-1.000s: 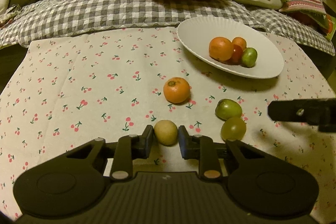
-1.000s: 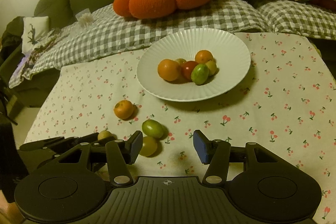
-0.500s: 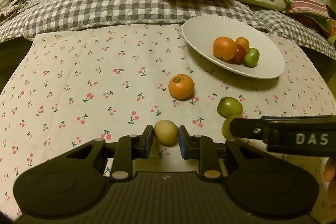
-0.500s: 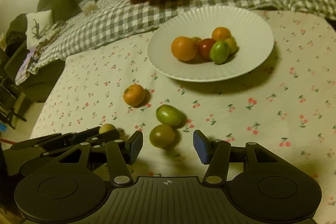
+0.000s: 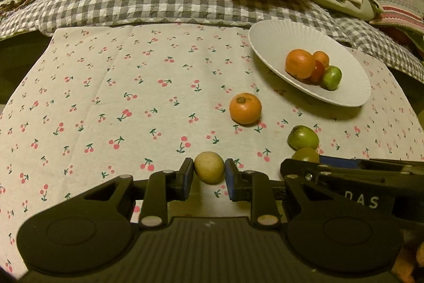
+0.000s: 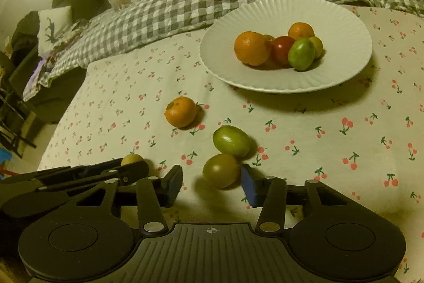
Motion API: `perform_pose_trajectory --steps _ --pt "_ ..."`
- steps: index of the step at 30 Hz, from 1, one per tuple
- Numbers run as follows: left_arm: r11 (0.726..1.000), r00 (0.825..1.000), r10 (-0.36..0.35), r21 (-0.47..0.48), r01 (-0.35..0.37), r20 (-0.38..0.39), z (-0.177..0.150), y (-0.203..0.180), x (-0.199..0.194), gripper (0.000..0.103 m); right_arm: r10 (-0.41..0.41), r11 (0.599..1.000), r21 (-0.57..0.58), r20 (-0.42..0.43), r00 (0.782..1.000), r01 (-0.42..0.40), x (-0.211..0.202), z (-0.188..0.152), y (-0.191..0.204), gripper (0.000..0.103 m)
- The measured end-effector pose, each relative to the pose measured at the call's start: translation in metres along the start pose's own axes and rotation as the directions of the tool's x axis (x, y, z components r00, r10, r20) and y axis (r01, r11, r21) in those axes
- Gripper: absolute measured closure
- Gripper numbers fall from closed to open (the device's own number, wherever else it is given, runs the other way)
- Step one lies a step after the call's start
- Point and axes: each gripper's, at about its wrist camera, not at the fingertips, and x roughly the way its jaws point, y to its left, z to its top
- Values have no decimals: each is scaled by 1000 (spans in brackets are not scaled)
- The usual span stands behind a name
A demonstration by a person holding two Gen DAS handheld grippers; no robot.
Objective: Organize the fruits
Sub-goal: 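Close the right tool on the olive-green fruit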
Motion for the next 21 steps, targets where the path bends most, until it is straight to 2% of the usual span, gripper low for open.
perform_pose_trajectory --steps 3,7,21 --pt "1000 1000 -2 -10 2 -1 0 2 0 79 -11 1000 -25 -2 1000 11 3 0 2 77" --pt "1000 1000 -4 -17 4 3 1 3 -2 79 -32 998 -48 2 999 32 2 -2 8 77" --pt "998 999 -21 -61 23 26 7 11 -9 79 -6 1000 -12 23 1000 6 -14 6 4 77"
